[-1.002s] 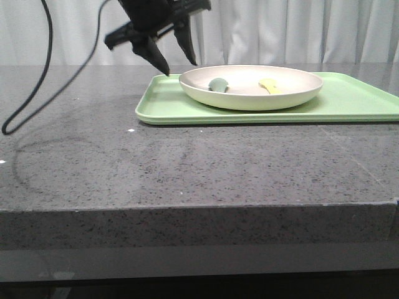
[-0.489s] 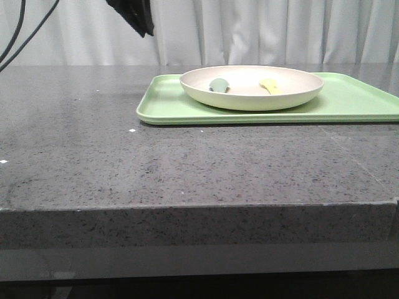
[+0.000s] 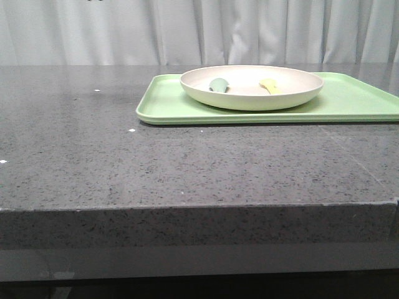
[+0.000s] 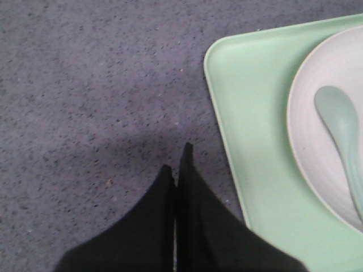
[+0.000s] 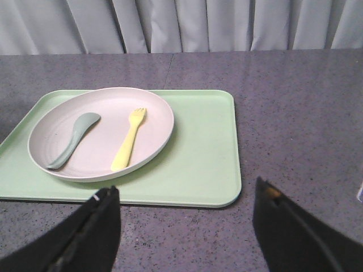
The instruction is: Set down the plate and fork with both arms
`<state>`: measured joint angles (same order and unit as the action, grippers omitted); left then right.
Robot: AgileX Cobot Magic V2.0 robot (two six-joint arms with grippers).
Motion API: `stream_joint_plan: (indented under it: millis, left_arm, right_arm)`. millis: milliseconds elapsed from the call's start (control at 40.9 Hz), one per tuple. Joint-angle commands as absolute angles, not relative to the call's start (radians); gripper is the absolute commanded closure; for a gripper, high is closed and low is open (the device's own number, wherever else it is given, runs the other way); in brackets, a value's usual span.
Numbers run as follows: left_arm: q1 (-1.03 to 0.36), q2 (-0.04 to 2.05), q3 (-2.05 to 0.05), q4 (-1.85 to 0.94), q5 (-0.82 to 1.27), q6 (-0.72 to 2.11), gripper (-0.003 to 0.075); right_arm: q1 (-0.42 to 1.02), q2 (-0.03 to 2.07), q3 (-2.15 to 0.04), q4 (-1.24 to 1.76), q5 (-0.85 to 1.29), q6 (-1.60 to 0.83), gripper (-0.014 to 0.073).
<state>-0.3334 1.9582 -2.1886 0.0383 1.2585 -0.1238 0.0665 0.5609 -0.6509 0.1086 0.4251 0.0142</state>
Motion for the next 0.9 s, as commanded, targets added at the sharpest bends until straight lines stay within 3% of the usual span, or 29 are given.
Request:
stream_joint_plan:
  millis: [0,220,880]
  left_arm:
    - [-0.313,1.843,-2.125,0.041,1.272,-0.102,0.0738]
    - [-0.256,1.702,-1.853,0.056,1.224,-0.084,0.0738]
    - [-0.182,0.974,-0.914,0.052,0.44,-0.077,0.0738]
  right_arm:
    - [0.064,0.567,-0.678,0.111,0.341,0.006,0.0069]
    - [0.064,0.567,-0.678,0.111,0.341,0.006,0.0069]
    - [0.064,0.567,-0.678,0.111,0.341,0.006,0.0069]
